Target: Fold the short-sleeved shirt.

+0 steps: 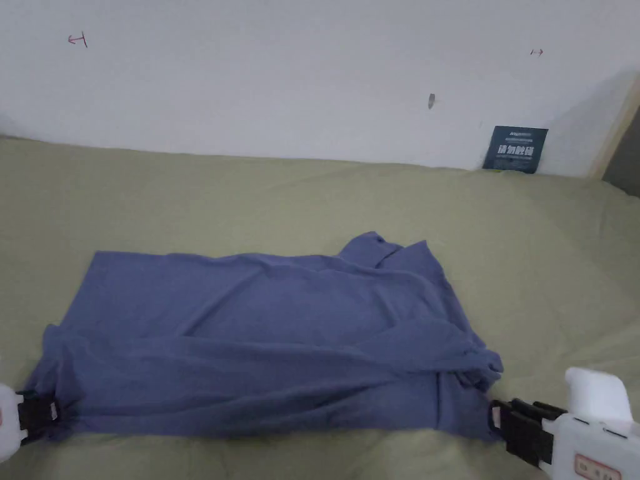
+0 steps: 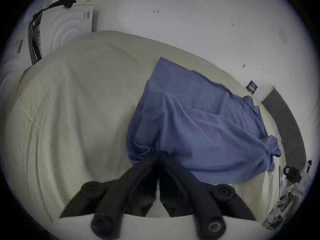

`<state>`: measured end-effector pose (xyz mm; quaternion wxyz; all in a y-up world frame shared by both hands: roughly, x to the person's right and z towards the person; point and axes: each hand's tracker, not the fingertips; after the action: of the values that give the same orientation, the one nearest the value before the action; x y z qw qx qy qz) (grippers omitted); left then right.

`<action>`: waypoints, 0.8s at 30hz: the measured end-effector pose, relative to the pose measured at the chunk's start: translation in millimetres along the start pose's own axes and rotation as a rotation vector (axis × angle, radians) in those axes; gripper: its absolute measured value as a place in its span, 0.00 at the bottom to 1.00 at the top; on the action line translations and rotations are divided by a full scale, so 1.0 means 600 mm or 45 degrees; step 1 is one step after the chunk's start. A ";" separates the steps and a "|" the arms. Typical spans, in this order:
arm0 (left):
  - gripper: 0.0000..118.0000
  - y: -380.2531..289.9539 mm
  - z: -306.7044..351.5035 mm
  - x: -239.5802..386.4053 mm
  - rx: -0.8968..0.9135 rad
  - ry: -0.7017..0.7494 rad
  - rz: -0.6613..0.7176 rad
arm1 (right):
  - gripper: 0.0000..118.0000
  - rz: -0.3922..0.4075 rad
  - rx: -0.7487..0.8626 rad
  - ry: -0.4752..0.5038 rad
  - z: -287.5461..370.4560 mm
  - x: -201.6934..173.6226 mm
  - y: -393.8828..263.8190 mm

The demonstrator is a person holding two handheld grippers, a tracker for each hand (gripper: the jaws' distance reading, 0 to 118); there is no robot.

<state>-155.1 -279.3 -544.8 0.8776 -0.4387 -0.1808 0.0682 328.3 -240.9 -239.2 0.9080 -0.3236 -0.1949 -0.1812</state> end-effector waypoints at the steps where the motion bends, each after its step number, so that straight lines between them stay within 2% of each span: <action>1: 0.00 -0.003 -0.001 0.001 0.002 0.004 -0.008 | 0.36 0.018 -0.038 0.016 -0.022 0.009 0.008; 2: 0.00 -0.003 0.003 0.001 0.007 0.002 -0.022 | 0.58 0.032 -0.086 0.022 -0.043 0.017 0.013; 3: 0.00 -0.004 0.003 0.002 0.007 -0.003 -0.034 | 0.70 0.061 -0.116 0.055 -0.063 0.021 0.016; 4: 0.00 -0.005 0.003 0.003 0.008 -0.006 -0.038 | 0.70 0.085 -0.132 0.090 -0.083 0.024 0.017; 6: 0.00 -0.003 0.005 -0.001 0.007 -0.018 -0.038 | 0.70 0.138 -0.187 0.075 -0.115 0.021 0.019; 8: 0.00 -0.006 0.007 -0.001 0.005 -0.034 -0.043 | 0.70 0.125 -0.178 0.047 -0.138 0.018 0.017; 9: 0.00 -0.006 0.007 0.000 0.001 -0.041 -0.044 | 0.68 0.114 -0.192 0.063 -0.145 0.020 0.018; 10: 0.00 -0.003 0.005 -0.006 0.001 -0.044 -0.051 | 0.61 0.078 -0.217 0.084 -0.152 0.020 0.017; 11: 0.00 -0.003 0.006 -0.005 0.000 -0.048 -0.053 | 0.52 0.081 -0.206 0.042 -0.148 0.017 0.018; 13: 0.00 -0.005 0.010 -0.001 -0.005 -0.053 -0.066 | 0.05 0.110 -0.126 -0.002 -0.131 0.016 0.020; 16: 0.00 -0.003 0.019 -0.001 0.006 -0.085 -0.087 | 0.04 -0.035 -0.093 0.132 -0.096 0.022 0.011; 18: 0.00 0.000 0.025 -0.001 0.016 -0.100 -0.098 | 0.04 -0.039 -0.083 0.111 -0.074 0.021 0.004; 20: 0.00 0.003 0.037 0.001 0.016 -0.118 -0.114 | 0.04 -0.110 -0.037 0.173 -0.053 0.026 0.013; 24: 0.00 0.011 0.074 -0.005 0.057 -0.174 -0.110 | 0.04 -0.094 0.047 0.171 -0.006 0.020 0.021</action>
<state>-174.2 -243.1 -526.6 0.8749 -0.4052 -0.2575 0.0640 345.1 -236.8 -242.9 0.9175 -0.2866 -0.1485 -0.2324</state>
